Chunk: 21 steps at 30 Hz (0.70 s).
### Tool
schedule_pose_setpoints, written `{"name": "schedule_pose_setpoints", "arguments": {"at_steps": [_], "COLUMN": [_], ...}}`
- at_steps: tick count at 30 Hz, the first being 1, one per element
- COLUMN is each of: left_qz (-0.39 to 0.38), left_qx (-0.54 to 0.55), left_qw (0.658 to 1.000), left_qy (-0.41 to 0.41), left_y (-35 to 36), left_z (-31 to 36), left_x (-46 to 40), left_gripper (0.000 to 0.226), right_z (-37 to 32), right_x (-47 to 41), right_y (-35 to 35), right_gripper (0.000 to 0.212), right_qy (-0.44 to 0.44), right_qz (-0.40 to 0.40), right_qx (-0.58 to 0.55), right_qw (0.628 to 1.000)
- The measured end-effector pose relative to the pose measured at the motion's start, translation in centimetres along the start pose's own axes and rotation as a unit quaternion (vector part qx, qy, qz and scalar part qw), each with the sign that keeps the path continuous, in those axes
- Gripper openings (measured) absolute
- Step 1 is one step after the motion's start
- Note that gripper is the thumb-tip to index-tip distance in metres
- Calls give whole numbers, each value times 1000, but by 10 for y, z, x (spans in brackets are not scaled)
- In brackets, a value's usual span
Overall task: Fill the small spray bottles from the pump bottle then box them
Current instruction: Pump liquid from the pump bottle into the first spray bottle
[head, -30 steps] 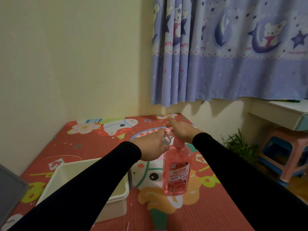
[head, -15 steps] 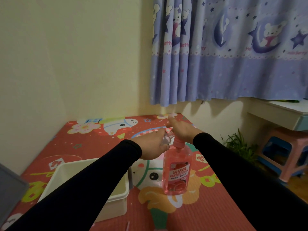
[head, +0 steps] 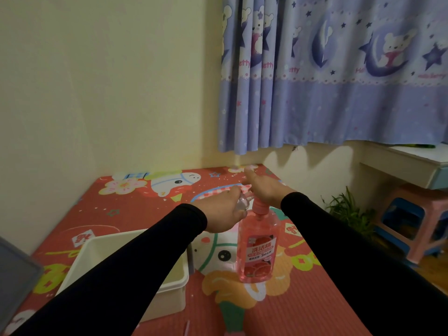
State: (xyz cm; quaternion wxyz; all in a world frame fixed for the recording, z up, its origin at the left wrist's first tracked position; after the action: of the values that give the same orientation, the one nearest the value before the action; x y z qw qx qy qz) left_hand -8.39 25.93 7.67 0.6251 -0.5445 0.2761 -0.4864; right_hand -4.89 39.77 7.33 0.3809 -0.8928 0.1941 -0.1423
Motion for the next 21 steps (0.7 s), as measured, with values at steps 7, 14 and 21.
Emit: {"name": "schedule_pose_setpoints", "arguments": {"at_steps": [7,14,21], "left_qz": [8,11,7], "left_qx": [5,-1,-3], "left_qw": [1000,1000,1000], "left_qy": [2,7,-1], "left_y": [-7,-2,-1], "left_z": [-1,-4,-4], "left_x": [-2,-5,-3], "left_gripper": [47,47,47], "right_z": [-8,-4,-1], "right_x": [0,-4,-4], "right_y": [-7,-1,-1], "right_gripper": [66,64,62], "right_qy": [8,-2,-2], "right_qz": [1,9,4], "right_qx": [-83,-65,-51], "right_qw": [997,998,999]}}
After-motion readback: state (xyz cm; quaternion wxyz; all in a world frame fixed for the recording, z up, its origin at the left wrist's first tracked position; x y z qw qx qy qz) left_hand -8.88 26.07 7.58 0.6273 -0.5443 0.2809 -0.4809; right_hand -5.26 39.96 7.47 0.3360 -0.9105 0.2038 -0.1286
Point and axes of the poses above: each hand's wrist, its own x-axis away from the middle knuckle, its own y-axis out of the palm, z = x × y, the point moved 4 cm from there along -x, towards the middle knuckle, and after that the axes turned 7 degrees about -z, right-handed, at the moved point
